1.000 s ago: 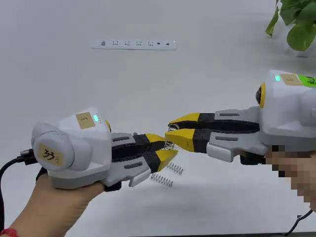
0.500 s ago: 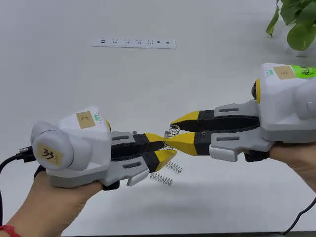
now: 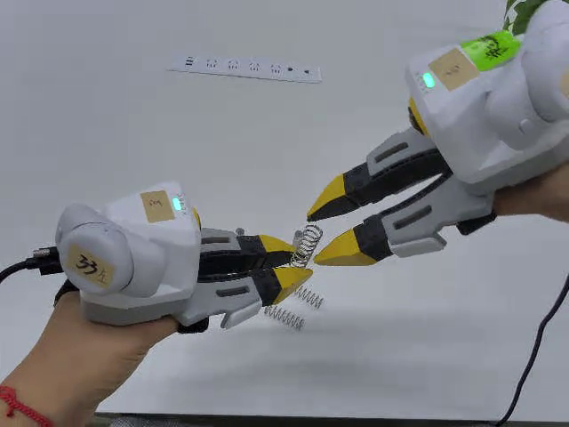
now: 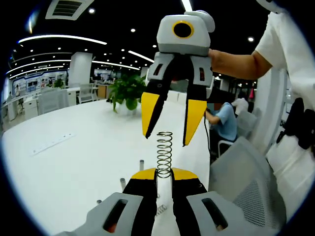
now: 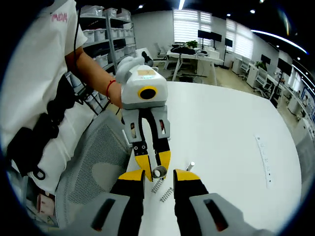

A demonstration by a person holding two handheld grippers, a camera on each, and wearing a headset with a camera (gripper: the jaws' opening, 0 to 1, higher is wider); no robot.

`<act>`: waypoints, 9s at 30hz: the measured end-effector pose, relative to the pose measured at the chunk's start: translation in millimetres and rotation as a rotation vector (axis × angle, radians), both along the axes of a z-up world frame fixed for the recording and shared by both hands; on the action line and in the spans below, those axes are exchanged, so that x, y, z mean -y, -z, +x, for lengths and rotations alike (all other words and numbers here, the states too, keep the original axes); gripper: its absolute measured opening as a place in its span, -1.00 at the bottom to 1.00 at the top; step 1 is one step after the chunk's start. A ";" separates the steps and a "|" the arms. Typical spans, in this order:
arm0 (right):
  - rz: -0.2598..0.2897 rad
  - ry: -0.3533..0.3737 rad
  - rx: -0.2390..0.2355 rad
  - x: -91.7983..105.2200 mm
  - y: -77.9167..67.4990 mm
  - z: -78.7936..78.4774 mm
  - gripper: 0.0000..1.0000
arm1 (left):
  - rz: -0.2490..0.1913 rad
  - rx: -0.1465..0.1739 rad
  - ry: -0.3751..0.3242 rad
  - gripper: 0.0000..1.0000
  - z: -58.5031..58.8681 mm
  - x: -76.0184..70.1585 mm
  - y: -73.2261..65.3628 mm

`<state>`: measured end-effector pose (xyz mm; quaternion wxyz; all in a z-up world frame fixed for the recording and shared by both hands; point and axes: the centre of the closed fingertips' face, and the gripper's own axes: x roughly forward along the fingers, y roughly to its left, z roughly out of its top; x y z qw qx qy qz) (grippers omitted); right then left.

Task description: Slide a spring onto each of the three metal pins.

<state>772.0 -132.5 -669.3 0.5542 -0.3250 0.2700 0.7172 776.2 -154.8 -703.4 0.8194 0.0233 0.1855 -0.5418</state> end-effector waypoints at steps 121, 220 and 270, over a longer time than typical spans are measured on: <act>-0.304 -0.059 0.073 -66.2 129.1 76.2 -0.76 | 0.068 0.048 -0.189 0.85 17.7 -91.0 53.9; 0.152 0.413 -0.010 90.1 73.1 31.4 0.74 | 0.400 0.108 0.169 0.48 -5.1 -64.3 68.0; 0.216 0.547 -0.060 132.5 87.9 3.3 0.81 | 0.682 0.125 0.524 -0.77 -11.4 -18.8 157.9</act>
